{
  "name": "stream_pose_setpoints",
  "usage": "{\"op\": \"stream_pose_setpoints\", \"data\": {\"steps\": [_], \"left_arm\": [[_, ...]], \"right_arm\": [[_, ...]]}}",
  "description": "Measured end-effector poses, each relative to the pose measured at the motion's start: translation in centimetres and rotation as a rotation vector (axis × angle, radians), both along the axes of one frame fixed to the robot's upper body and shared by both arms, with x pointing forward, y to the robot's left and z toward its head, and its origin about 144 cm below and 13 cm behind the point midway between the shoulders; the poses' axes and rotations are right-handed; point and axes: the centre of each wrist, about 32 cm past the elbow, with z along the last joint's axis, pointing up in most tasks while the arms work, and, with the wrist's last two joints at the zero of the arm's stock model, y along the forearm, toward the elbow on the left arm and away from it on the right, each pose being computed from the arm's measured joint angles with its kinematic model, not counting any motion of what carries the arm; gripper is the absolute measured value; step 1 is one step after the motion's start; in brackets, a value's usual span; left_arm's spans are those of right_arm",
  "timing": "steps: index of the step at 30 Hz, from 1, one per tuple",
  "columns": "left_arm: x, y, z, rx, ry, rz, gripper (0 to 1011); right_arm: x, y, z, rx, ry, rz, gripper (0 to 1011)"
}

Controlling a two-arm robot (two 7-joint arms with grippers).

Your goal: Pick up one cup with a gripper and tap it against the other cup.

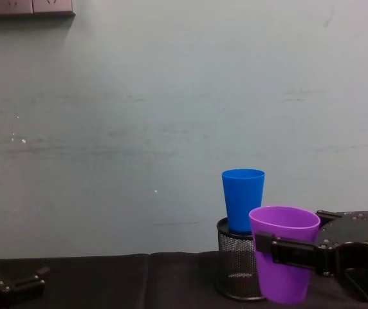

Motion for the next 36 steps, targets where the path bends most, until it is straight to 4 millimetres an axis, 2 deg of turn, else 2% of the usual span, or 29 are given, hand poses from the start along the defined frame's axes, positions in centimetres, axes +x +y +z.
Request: {"op": "stream_pose_setpoints", "data": {"steps": [36], "left_arm": [[0.0,0.0,0.0,0.0,0.0,0.0,1000]], "right_arm": [[0.42,0.12,0.29,-0.014,-0.01,0.0,739]]}}
